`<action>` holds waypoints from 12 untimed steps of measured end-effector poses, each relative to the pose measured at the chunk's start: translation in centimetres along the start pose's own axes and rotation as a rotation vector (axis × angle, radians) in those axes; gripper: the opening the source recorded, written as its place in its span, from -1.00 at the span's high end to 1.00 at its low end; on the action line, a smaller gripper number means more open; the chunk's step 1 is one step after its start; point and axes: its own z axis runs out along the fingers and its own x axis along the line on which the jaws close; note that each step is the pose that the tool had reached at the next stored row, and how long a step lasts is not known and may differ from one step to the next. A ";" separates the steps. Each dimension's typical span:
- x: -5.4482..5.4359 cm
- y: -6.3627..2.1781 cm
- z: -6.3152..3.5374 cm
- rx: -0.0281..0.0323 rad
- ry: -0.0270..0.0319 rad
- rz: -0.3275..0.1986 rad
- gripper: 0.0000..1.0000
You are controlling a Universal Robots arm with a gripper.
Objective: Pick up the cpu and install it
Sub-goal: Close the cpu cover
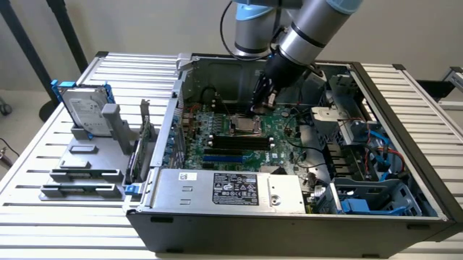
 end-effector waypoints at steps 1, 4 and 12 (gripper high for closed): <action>0.0 -0.32 0.20 0.0034 -0.0002 0.000 0.79; -0.1 -1.40 0.79 0.0093 -0.0006 0.000 0.79; -0.2 -3.44 2.15 0.0143 0.0048 -0.002 0.79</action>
